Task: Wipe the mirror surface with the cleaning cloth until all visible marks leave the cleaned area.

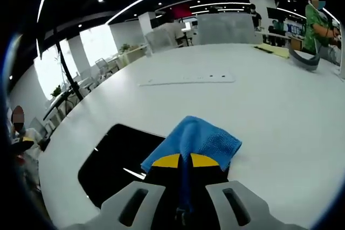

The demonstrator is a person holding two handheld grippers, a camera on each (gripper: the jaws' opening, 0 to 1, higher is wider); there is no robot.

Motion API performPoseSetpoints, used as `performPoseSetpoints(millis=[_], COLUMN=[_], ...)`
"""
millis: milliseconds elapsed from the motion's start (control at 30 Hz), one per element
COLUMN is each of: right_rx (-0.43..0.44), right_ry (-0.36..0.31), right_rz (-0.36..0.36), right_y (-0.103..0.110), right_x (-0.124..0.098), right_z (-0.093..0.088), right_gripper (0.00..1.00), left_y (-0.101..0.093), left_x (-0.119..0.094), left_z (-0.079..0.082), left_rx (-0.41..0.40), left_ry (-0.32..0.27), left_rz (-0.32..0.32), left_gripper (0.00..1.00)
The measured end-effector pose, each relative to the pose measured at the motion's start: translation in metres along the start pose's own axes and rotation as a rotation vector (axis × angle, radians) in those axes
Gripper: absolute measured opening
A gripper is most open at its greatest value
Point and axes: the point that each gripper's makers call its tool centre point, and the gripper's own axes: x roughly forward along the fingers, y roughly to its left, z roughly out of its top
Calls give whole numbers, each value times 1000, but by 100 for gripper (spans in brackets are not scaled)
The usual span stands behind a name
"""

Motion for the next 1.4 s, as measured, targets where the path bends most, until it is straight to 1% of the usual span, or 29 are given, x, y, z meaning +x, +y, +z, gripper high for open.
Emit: performPoseSetpoints(millis=[267,400,567,900,1400], right_rx=[-35,-50,-46,-56,-72], right_ry=[17,21,14,24,35], right_rz=[40,59,68,82,110], right_y=[20,30,35,42,58], right_x=[5,4,0,-4,-19], right_z=[-2,-6,-9,-15,-30], right_gripper=[1,1,1,1,1], left_y=[1,-1,-2,-1,-7], left_x=[-2,-3,-3,-4,-6], left_z=[-1,0,1,5,12], left_rx=[-4,-3,-1,6,16], left_ry=[-3,-6,-10,-23,-43], left_rz=[6,5,2,-1,-9], left_gripper=[89,89,89,89,89])
